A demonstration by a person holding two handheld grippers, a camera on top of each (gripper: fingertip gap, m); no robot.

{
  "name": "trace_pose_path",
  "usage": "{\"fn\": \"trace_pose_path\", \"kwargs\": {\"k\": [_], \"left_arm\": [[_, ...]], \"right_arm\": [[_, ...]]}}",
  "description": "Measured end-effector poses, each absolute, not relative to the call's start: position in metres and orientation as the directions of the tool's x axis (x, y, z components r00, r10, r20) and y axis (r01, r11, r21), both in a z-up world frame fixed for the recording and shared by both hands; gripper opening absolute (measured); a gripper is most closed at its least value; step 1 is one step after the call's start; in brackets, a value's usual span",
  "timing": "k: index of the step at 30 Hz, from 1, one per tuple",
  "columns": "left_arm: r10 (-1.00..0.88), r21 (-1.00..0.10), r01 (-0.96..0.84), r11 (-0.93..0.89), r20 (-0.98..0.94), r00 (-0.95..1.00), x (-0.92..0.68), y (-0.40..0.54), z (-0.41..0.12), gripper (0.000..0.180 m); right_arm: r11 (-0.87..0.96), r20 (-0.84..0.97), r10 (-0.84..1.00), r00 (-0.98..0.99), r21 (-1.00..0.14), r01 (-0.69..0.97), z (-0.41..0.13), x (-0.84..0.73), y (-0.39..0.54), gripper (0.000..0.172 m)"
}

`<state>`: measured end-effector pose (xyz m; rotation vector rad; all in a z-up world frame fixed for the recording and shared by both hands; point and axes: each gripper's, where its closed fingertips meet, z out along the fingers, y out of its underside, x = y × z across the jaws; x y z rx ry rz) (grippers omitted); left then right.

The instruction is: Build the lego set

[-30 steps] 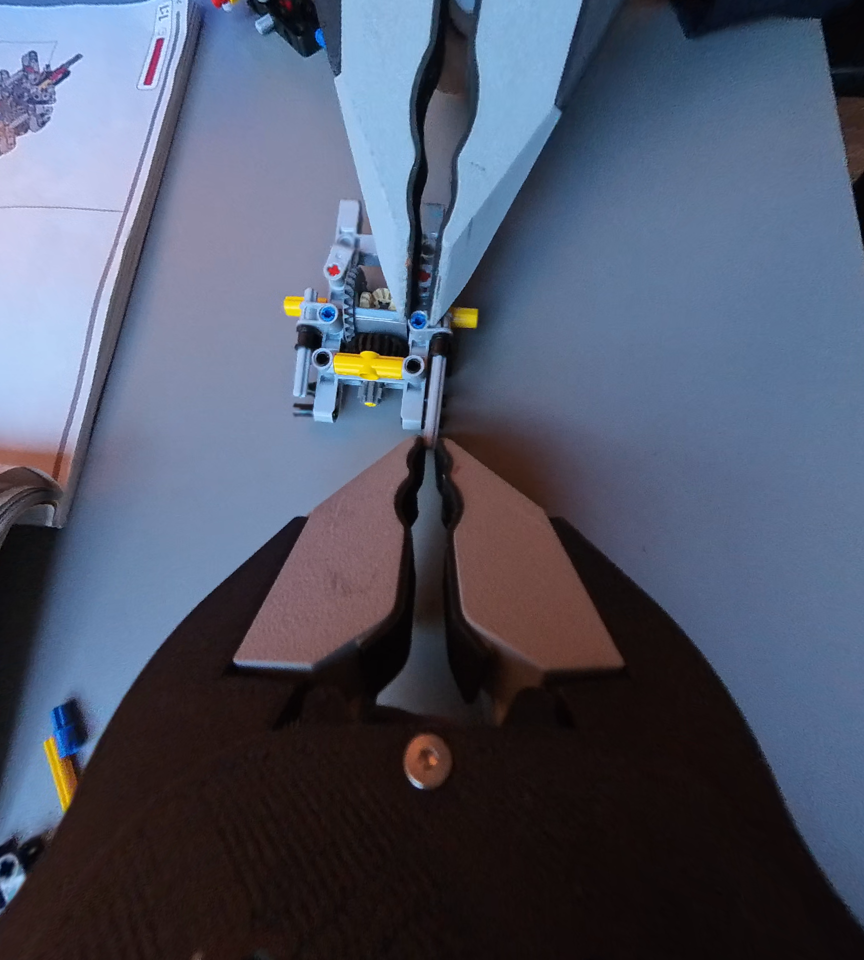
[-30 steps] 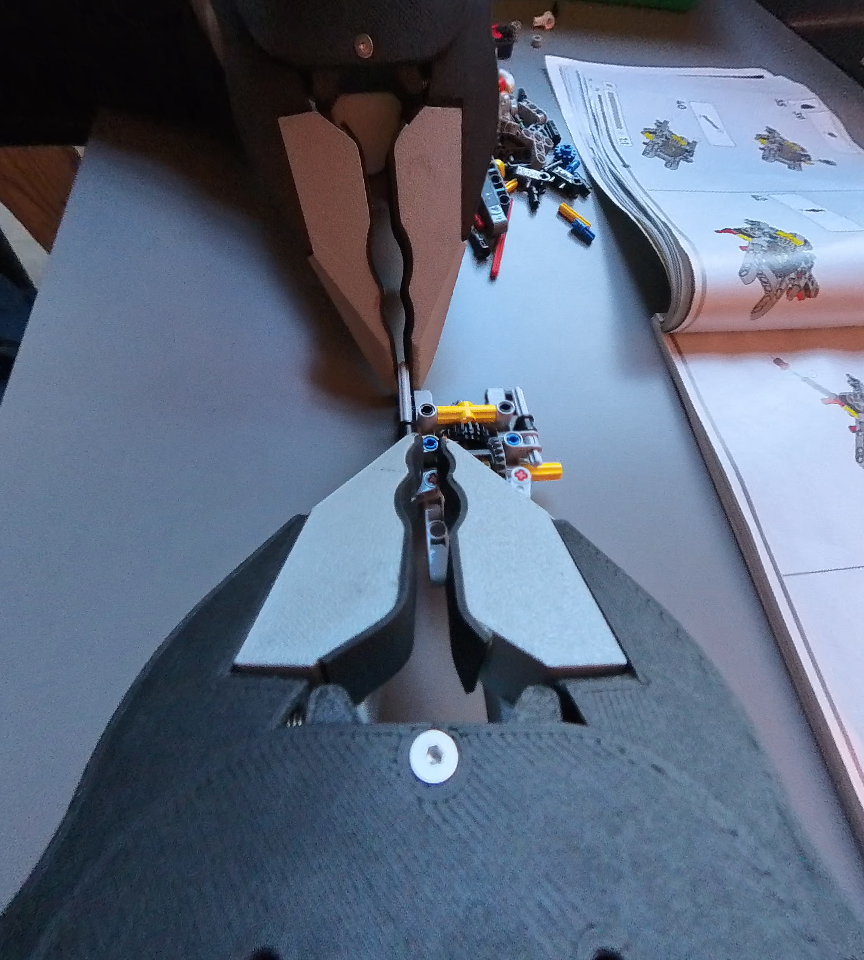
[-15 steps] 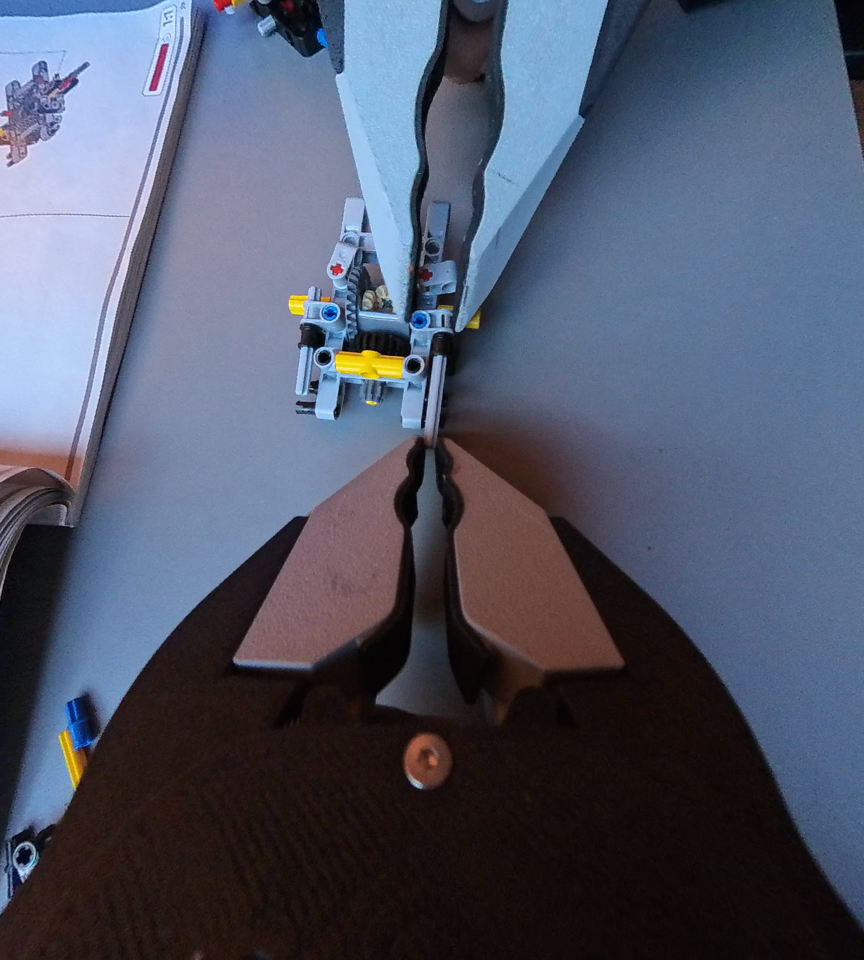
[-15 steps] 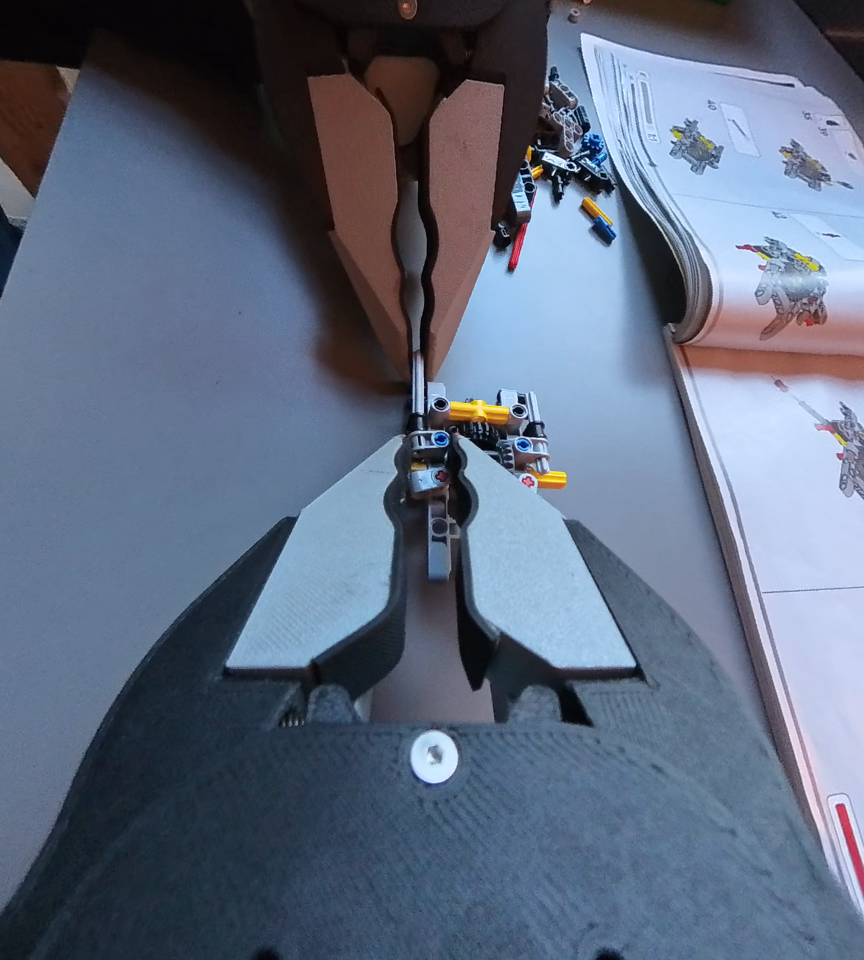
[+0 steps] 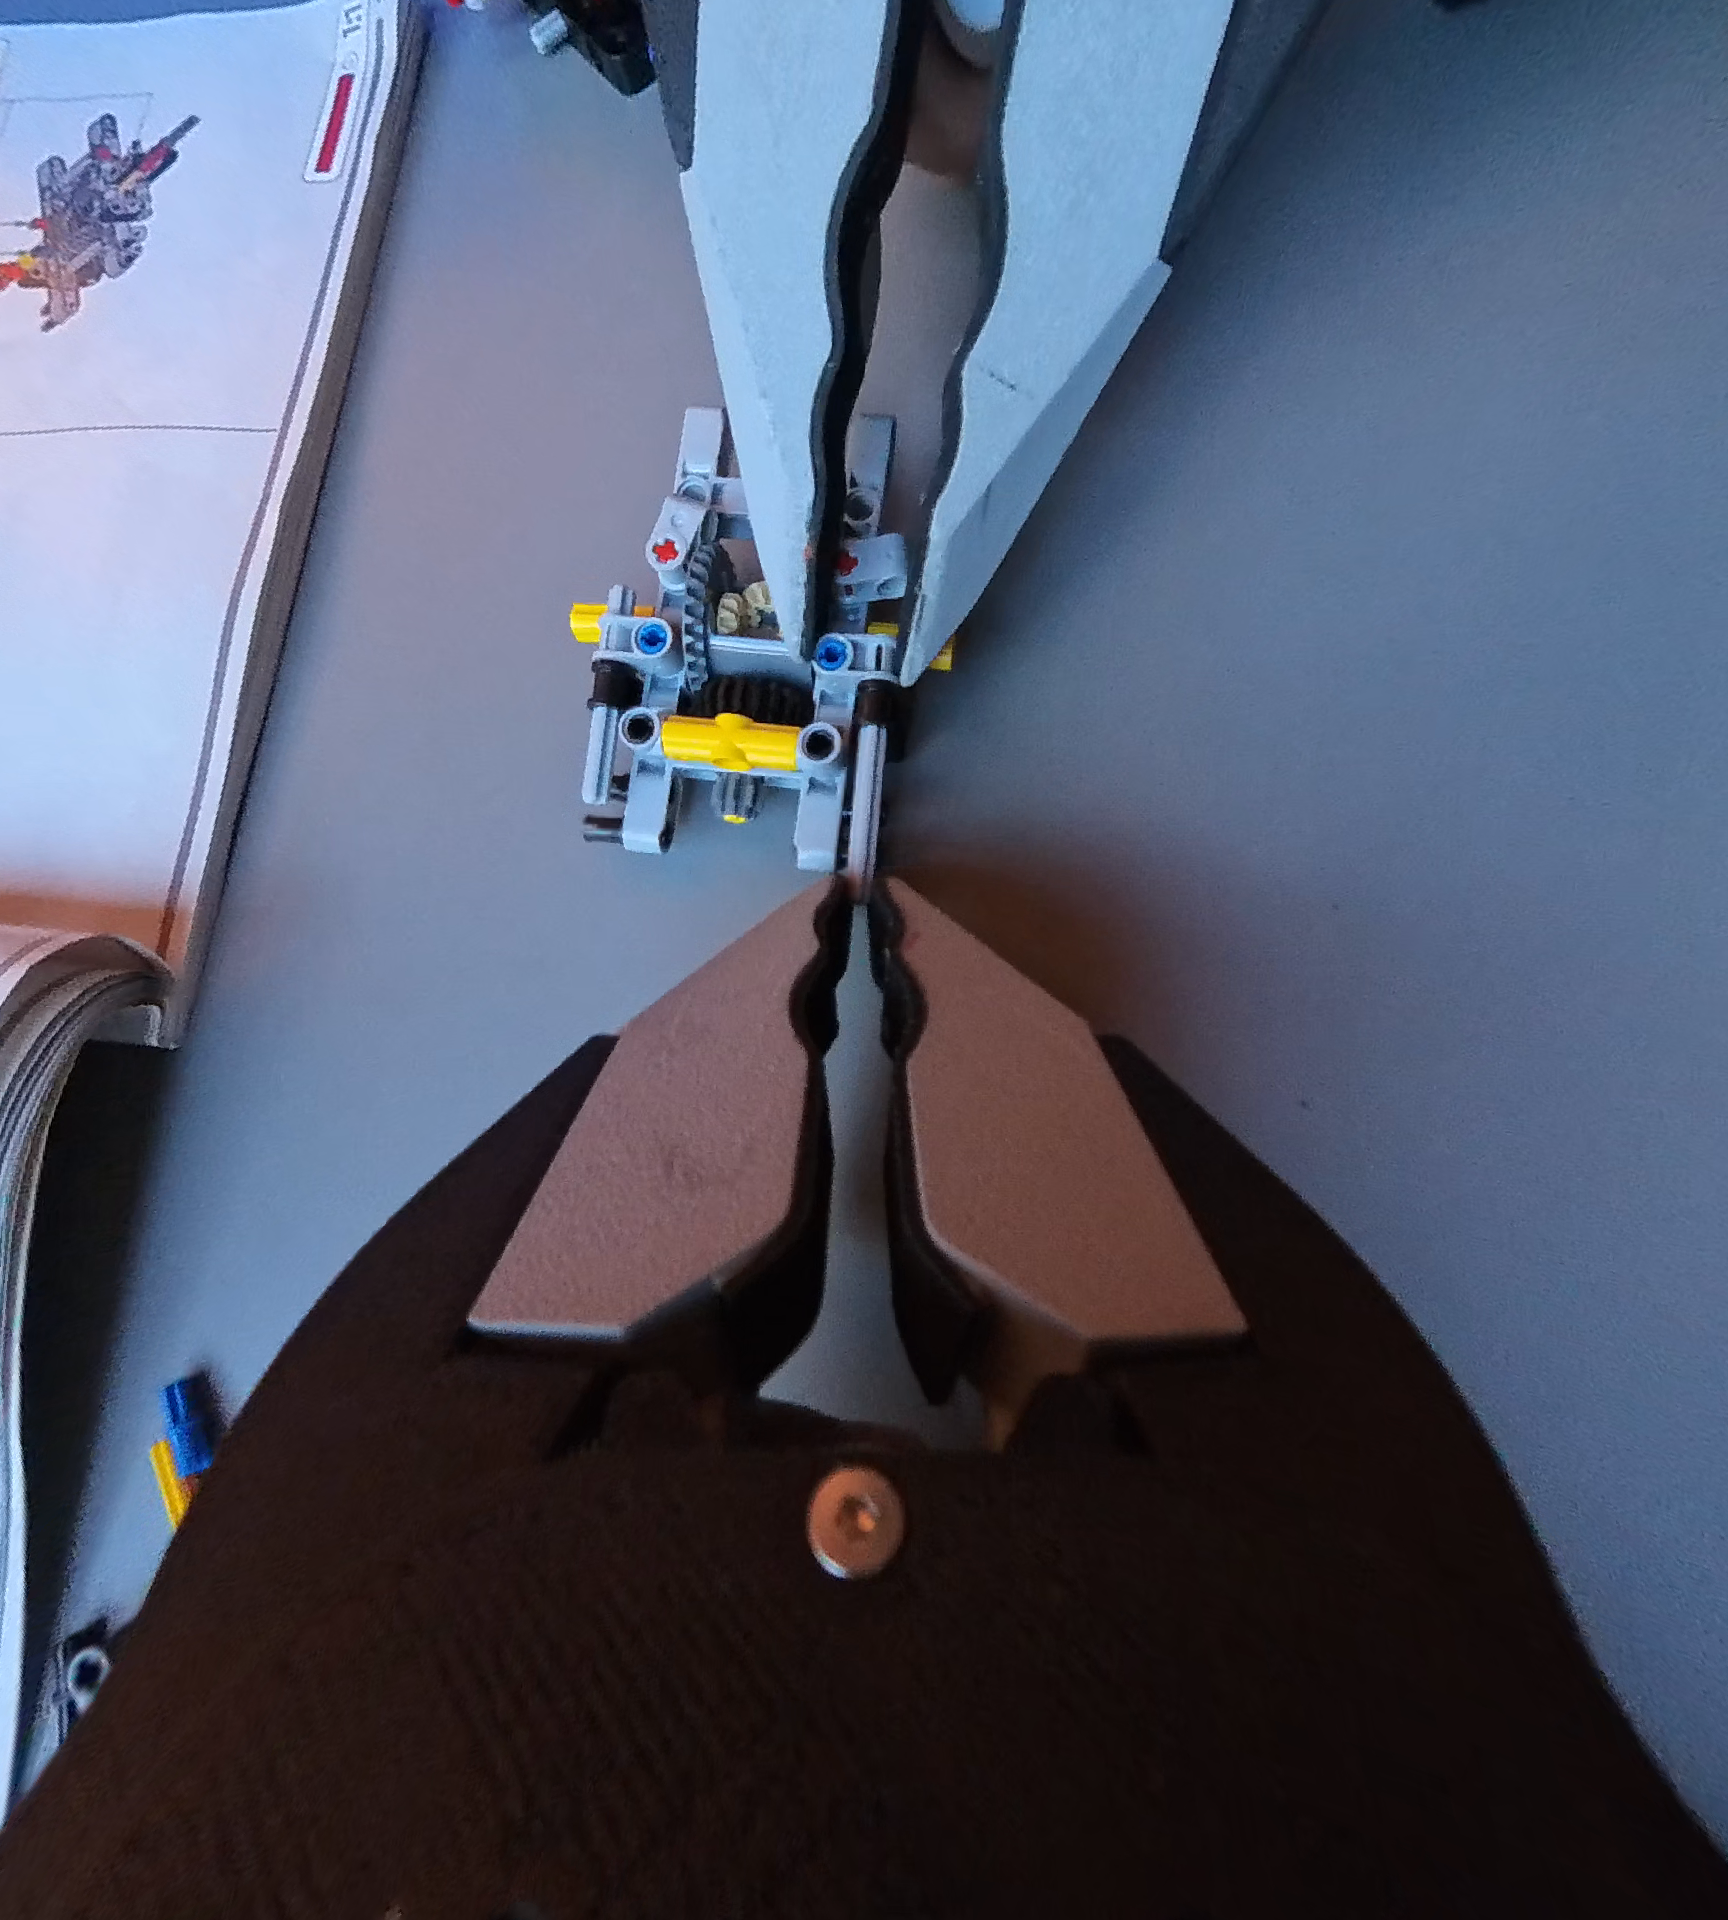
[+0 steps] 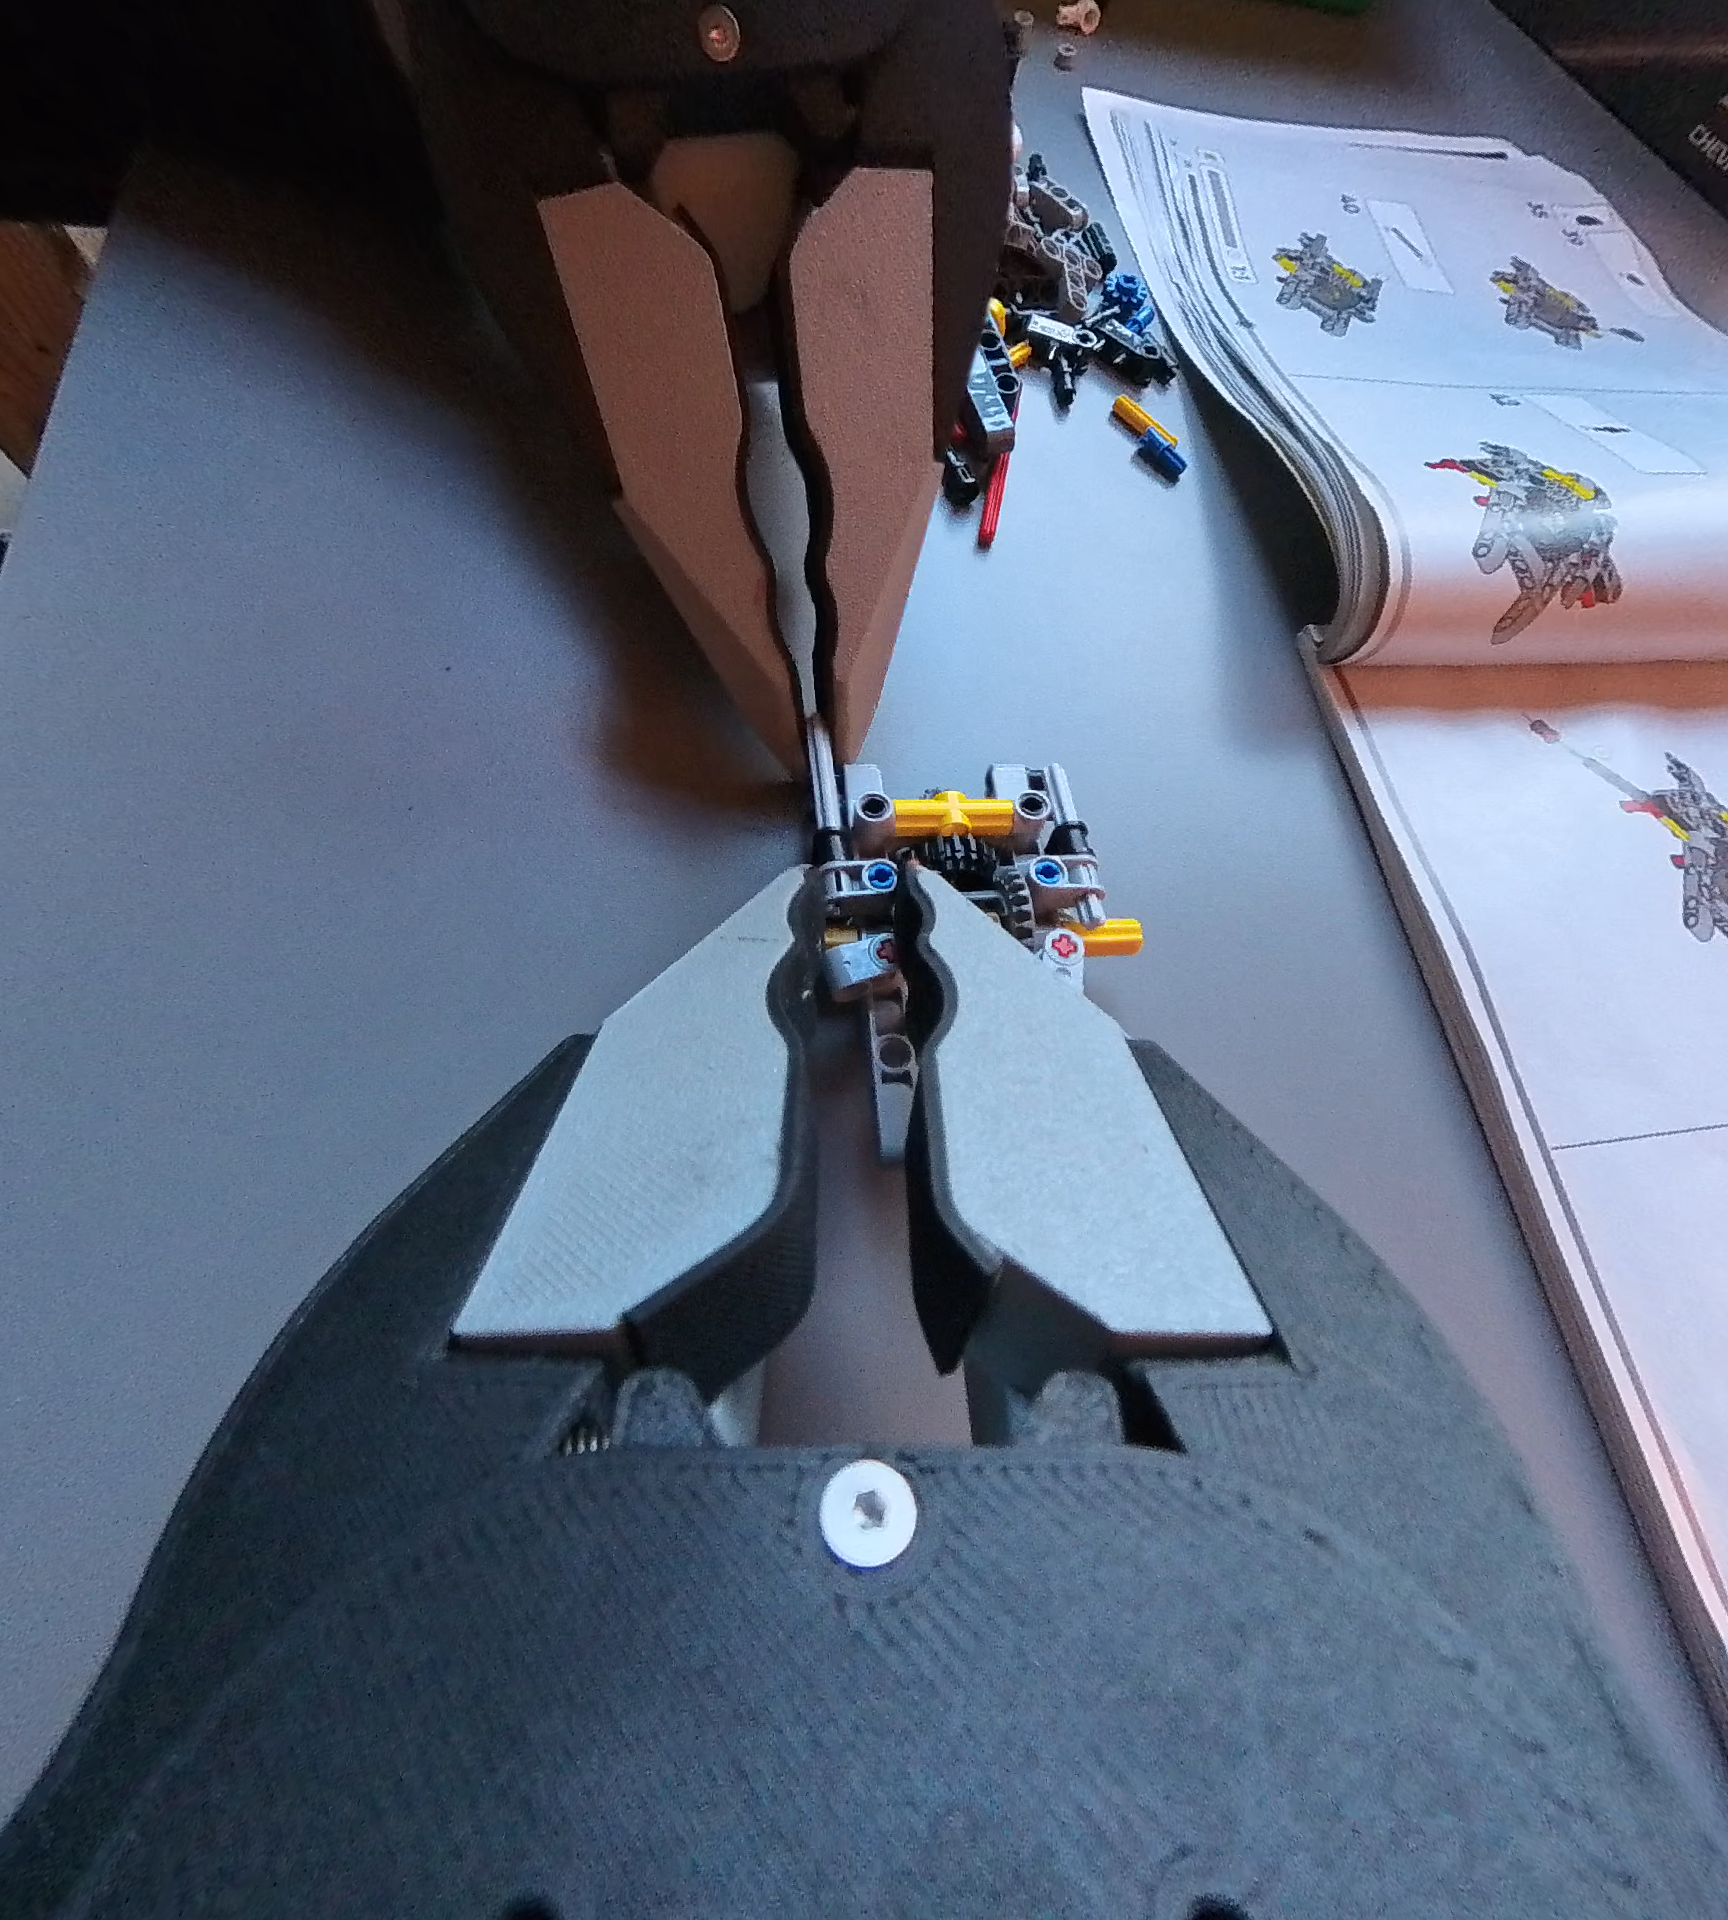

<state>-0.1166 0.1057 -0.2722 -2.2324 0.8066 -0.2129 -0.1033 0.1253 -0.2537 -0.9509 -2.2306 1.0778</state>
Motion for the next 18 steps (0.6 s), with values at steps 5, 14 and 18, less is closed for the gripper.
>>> {"fn": "trace_pose_path", "kwargs": {"k": [5,14,18], "left_arm": [[-0.63,-0.68,-0.505,-0.532,-0.081,0.773,-0.117,0.1064,-0.2723,0.0],[-0.655,-0.629,-0.58,-0.517,-0.145,0.741,-0.1183,0.1096,-0.2726,0.0],[-0.653,-0.639,-0.558,-0.53,-0.112,0.749,-0.1181,0.1107,-0.2725,0.0]], "right_arm": [[0.44,0.104,0.754,-0.649,-0.813,0.381,-0.2537,-0.1035,0.1253,0.011],[0.435,0.098,0.759,-0.644,-0.812,0.39,-0.2539,-0.1048,0.1264,0.012],[0.432,0.093,0.76,-0.643,-0.811,0.394,-0.2541,-0.1053,0.1272,0.012]]}}
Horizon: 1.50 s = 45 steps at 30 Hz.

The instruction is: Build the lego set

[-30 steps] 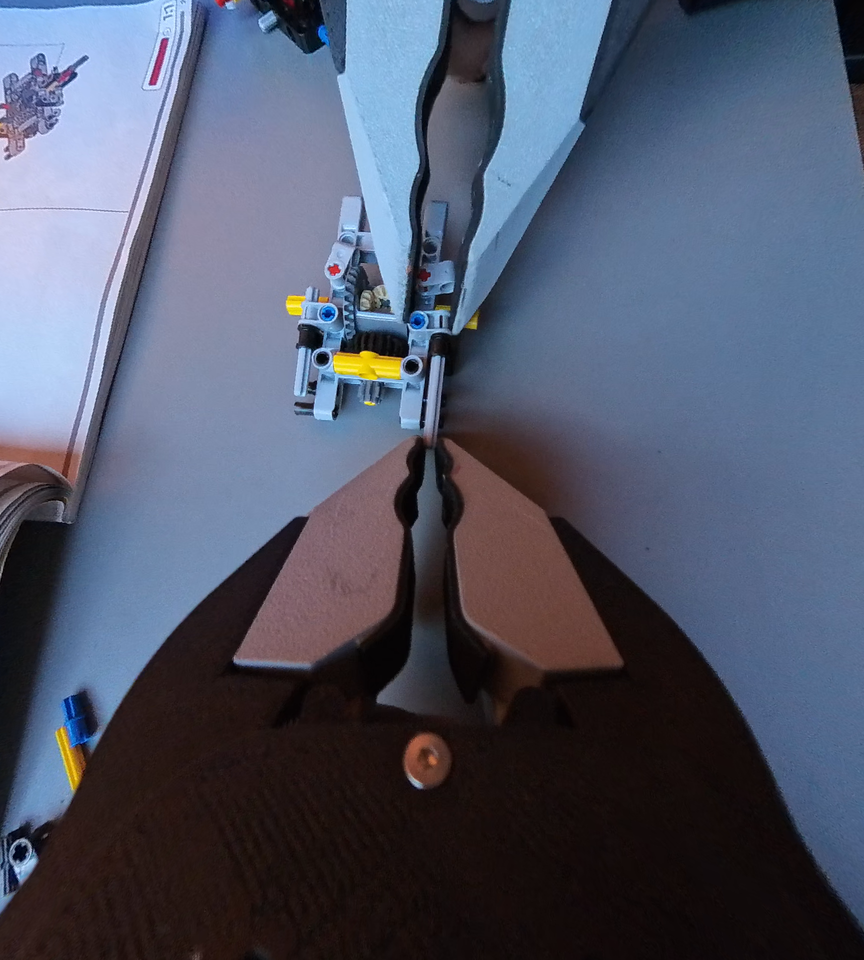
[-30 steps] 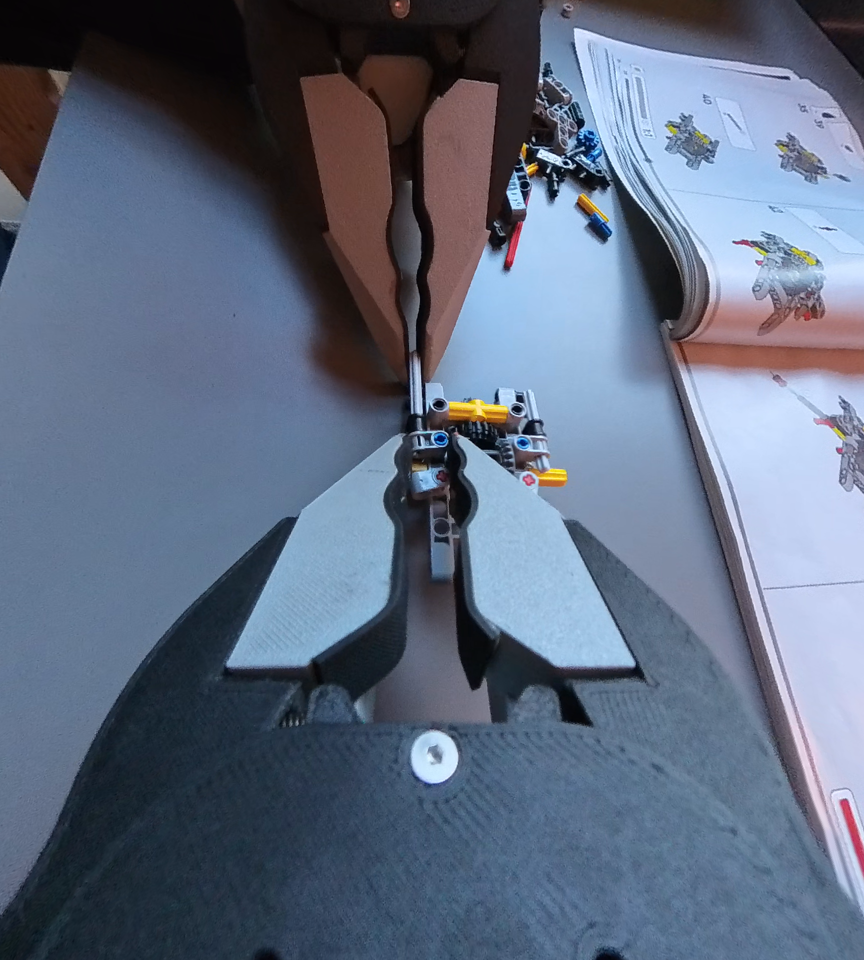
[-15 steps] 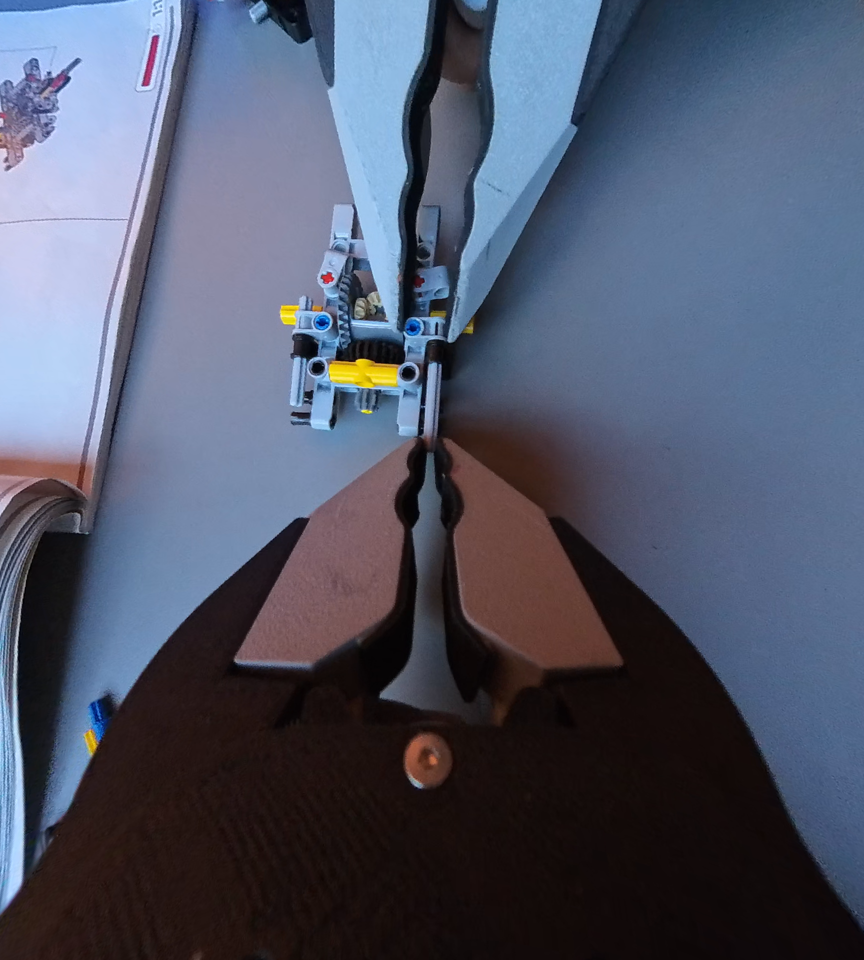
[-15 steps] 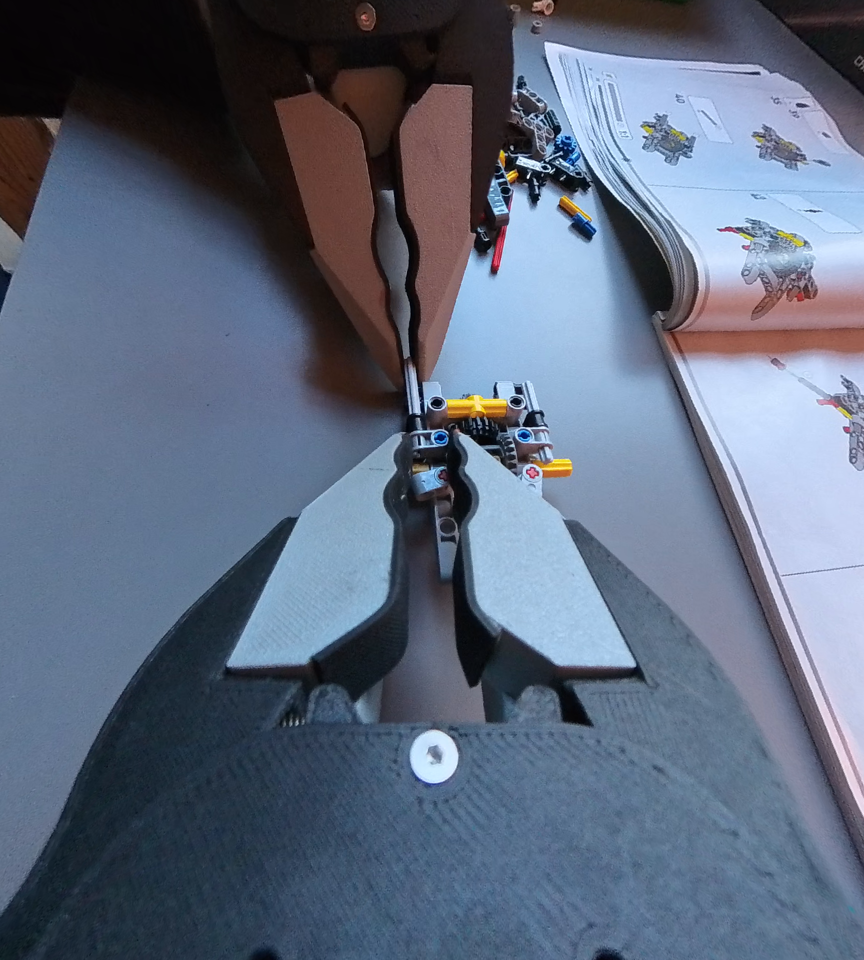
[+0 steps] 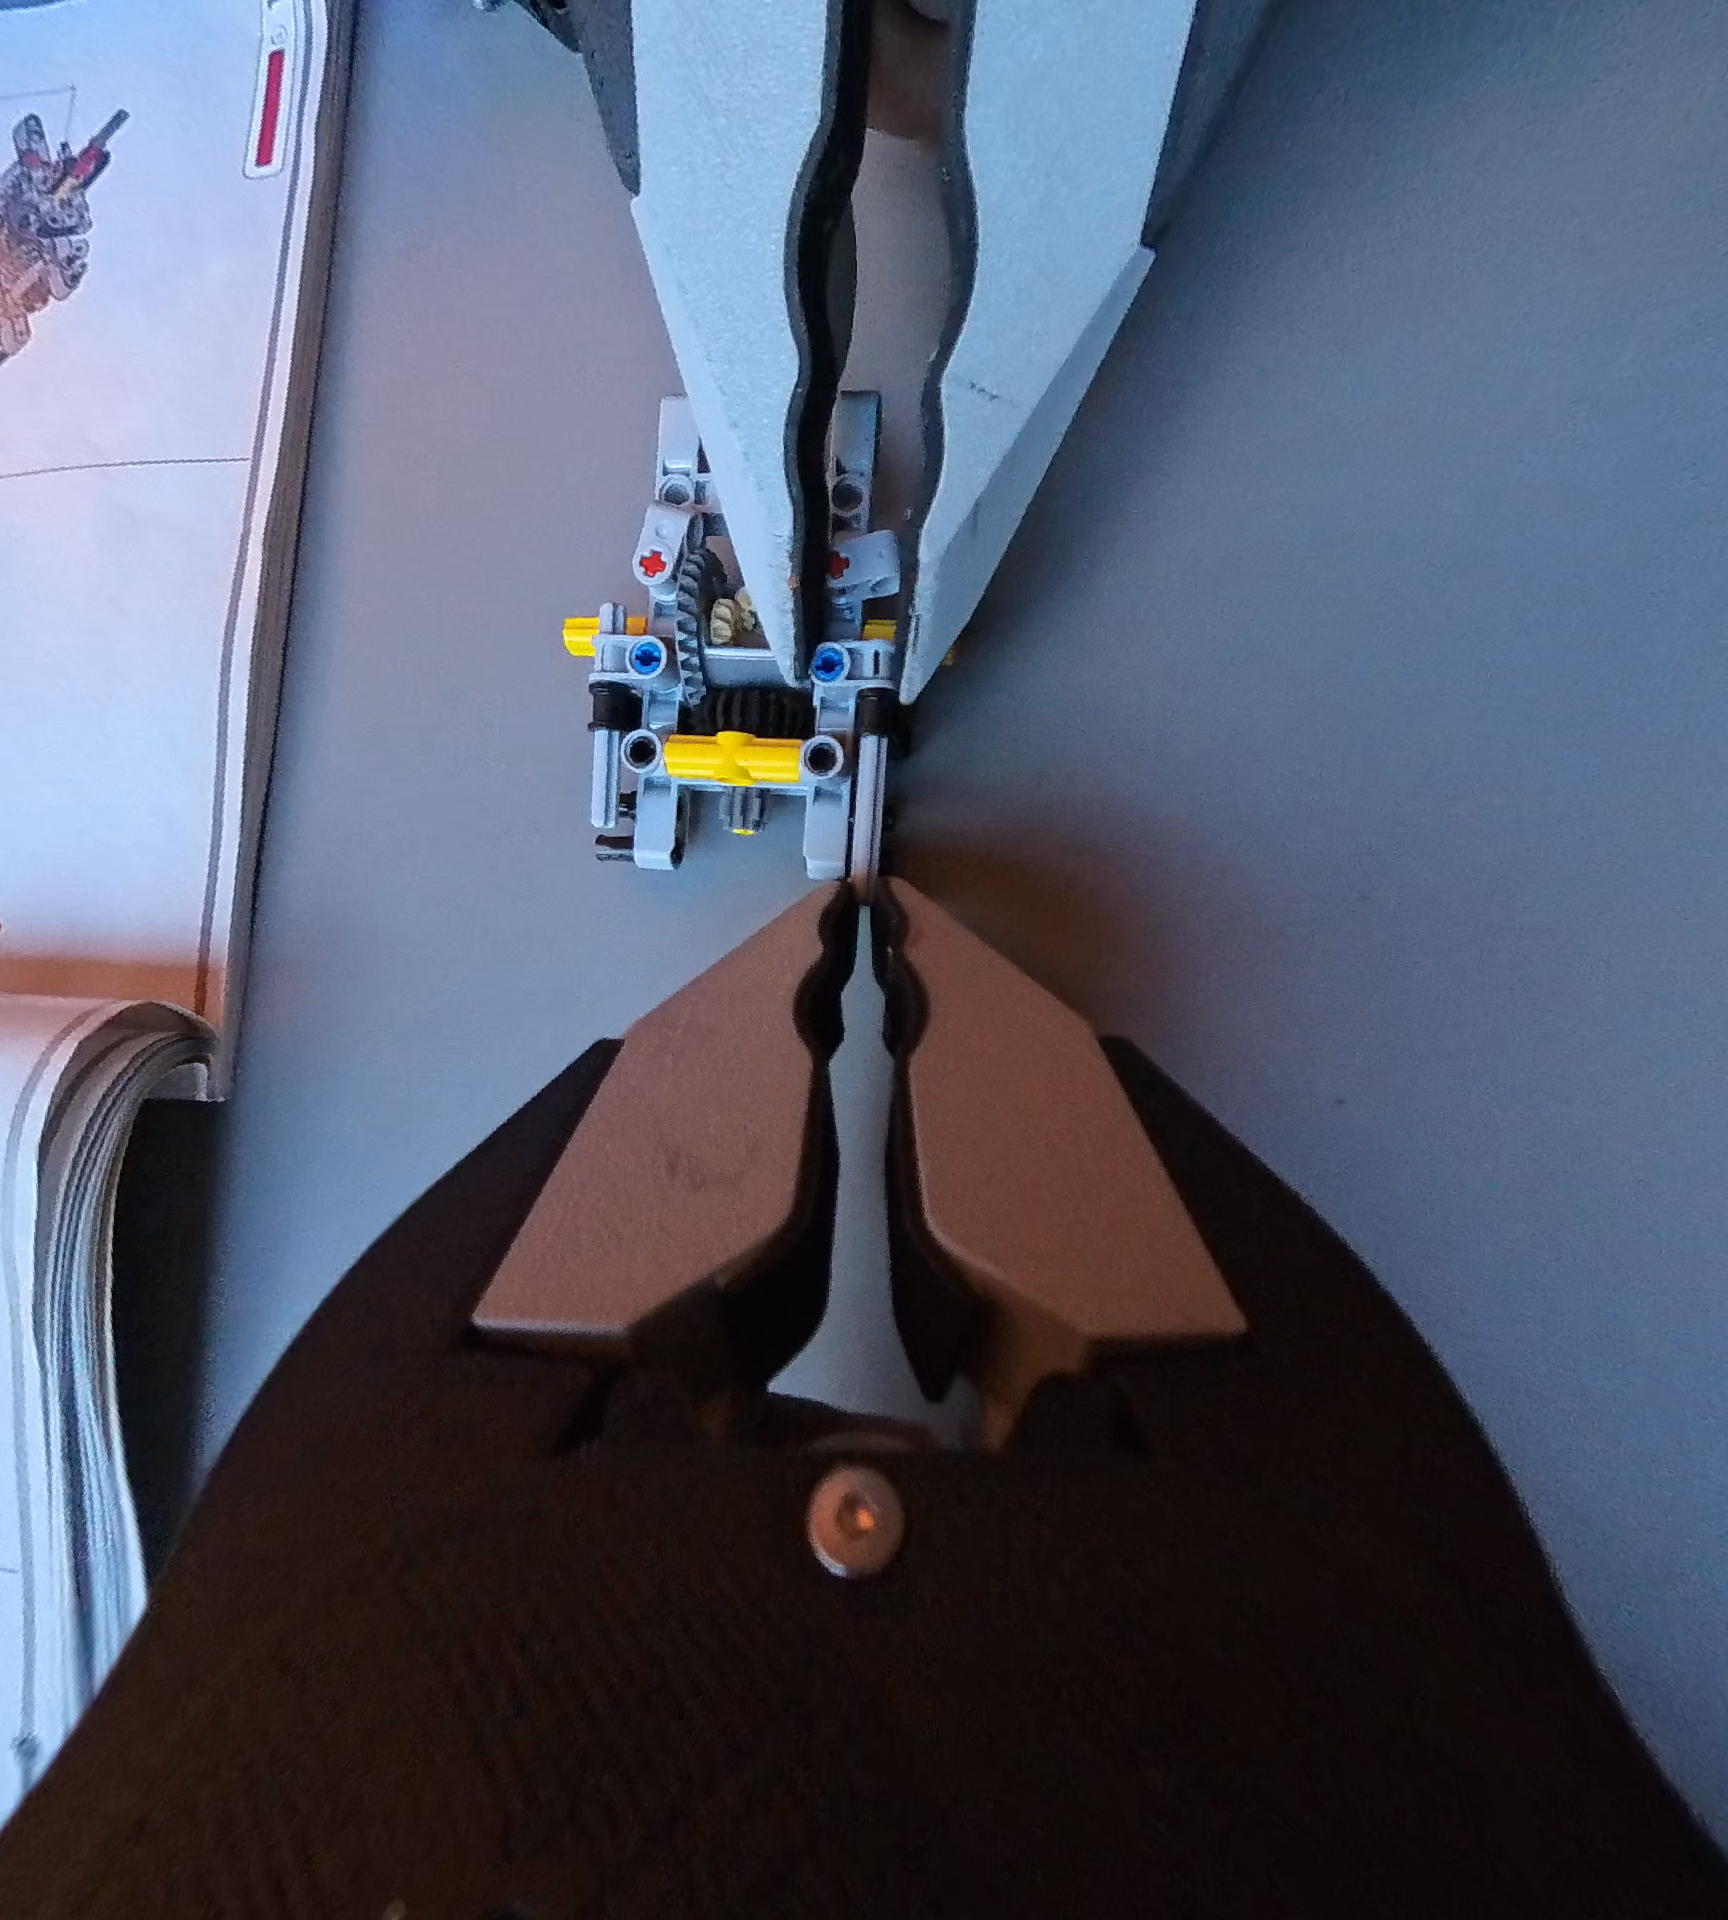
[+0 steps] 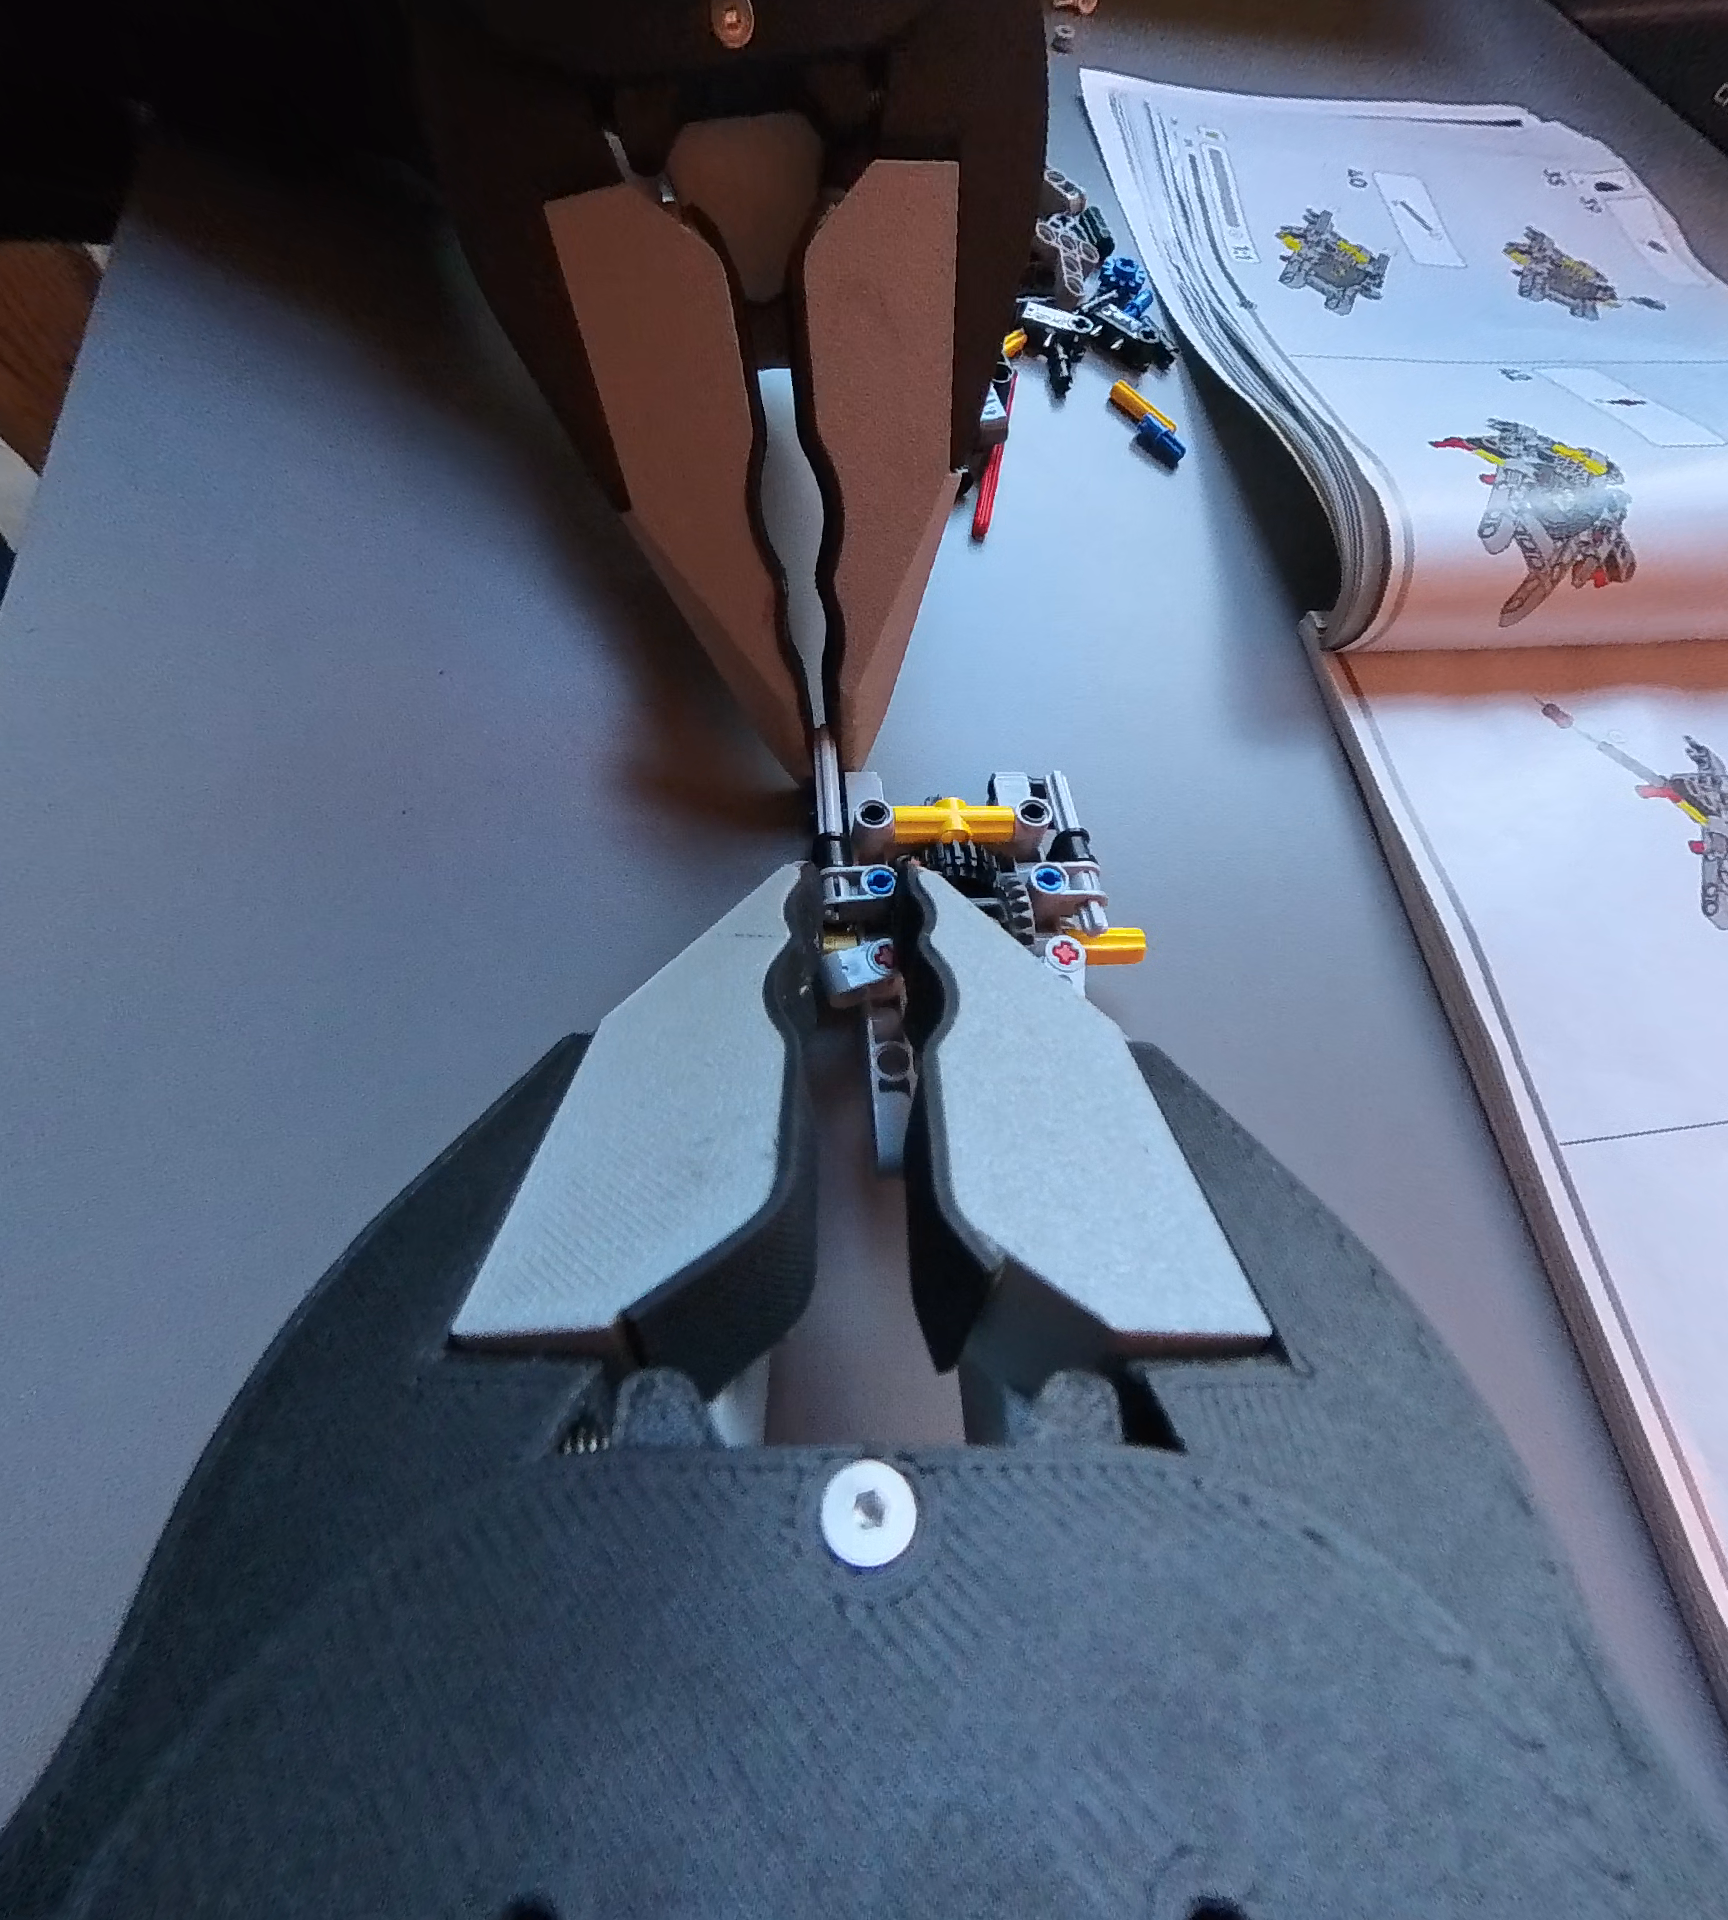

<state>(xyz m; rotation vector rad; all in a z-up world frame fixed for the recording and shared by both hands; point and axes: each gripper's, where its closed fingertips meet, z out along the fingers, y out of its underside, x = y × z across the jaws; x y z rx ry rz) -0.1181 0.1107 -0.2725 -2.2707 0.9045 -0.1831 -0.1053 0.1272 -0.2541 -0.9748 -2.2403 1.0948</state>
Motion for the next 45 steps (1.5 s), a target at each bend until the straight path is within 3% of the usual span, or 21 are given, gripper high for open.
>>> {"fn": "trace_pose_path", "kwargs": {"k": [18,23,26,35,42,45], "left_arm": [[-0.622,-0.628,-0.554,-0.547,-0.139,0.771,-0.119,0.114,-0.273,0.0],[-0.569,-0.67,-0.453,-0.588,-0.056,0.82,-0.12,0.116,-0.272,0.001],[-0.545,-0.69,-0.391,-0.609,0.007,0.838,-0.117,0.115,-0.268,0.023],[-0.626,-0.768,-0.217,-0.603,0.287,0.726,-0.081,0.088,-0.227,0.019],[-0.453,-0.763,-0.269,-0.588,0.036,0.891,-0.142,0.113,-0.221,0.019],[-0.447,-0.731,-0.277,-0.623,0.043,0.893,-0.148,0.132,-0.228,0.022]], "right_arm": [[0.422,0.099,0.776,-0.623,-0.815,0.396,-0.253,-0.108,0.131,0.012],[0.439,0.156,0.785,-0.599,-0.823,0.36,-0.249,-0.111,0.134,0.013],[0.432,0.178,0.797,-0.577,-0.836,0.339,-0.244,-0.111,0.138,0.03],[0.357,0.233,0.906,-0.355,-0.87,0.34,-0.225,-0.099,0.179,0.032],[0.308,0.213,0.934,-0.286,-0.887,0.345,-0.224,-0.074,0.169,0.026],[0.372,0.272,0.914,-0.302,-0.86,0.35,-0.229,-0.067,0.158,0.023]]}}
